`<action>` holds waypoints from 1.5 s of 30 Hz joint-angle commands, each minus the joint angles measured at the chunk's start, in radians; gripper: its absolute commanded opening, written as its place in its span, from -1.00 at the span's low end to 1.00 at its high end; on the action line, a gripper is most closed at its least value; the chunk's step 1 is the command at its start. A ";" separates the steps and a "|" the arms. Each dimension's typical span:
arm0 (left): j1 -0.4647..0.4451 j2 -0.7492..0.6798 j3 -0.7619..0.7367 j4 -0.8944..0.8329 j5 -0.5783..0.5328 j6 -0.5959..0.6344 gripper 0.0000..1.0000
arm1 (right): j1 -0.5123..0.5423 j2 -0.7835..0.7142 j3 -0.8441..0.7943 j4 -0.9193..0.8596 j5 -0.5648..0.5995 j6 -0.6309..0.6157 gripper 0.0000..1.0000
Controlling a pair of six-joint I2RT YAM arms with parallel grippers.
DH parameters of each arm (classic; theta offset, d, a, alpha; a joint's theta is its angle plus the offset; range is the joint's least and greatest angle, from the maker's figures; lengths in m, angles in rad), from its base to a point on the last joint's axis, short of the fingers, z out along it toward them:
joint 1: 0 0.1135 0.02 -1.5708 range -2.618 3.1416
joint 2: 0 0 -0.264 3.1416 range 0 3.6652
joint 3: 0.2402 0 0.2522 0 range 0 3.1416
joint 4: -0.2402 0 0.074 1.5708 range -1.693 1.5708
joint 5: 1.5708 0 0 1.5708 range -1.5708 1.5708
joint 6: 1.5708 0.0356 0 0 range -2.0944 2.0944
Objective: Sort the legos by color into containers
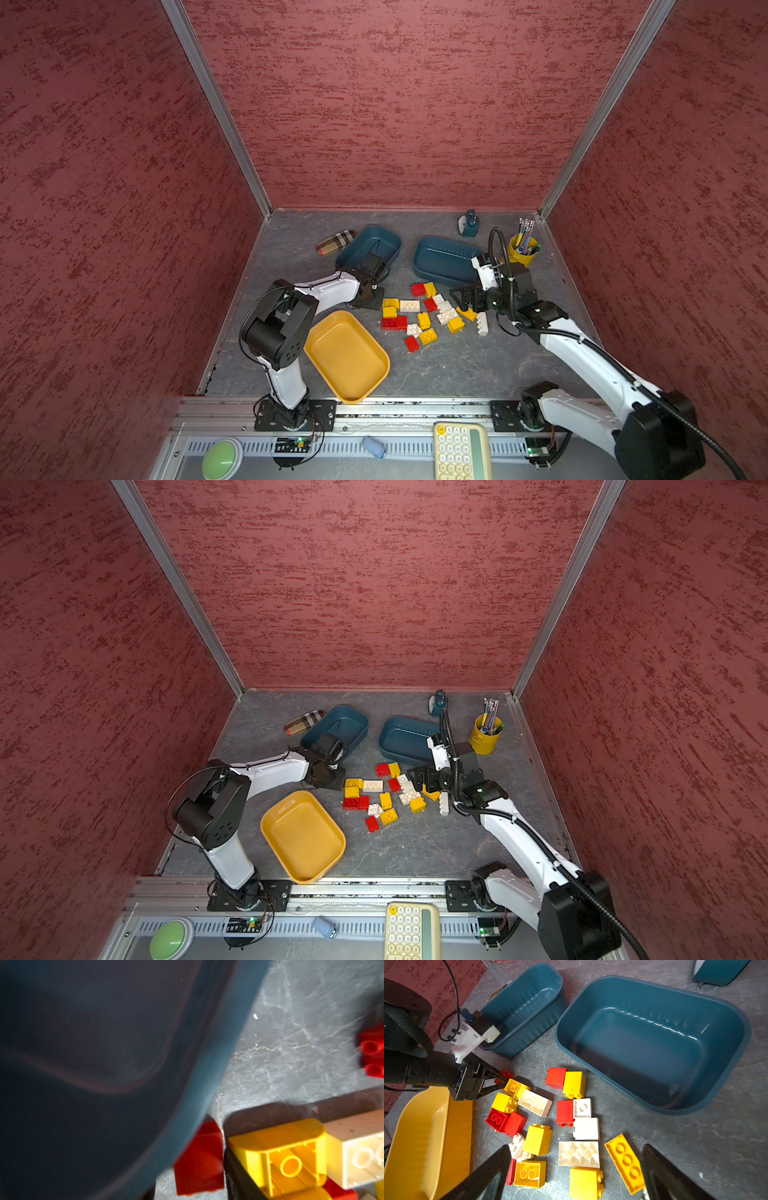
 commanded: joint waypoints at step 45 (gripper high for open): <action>0.247 0.214 0.537 -0.103 0.001 0.192 -0.16 | 0.006 0.042 0.040 0.073 0.004 0.014 0.98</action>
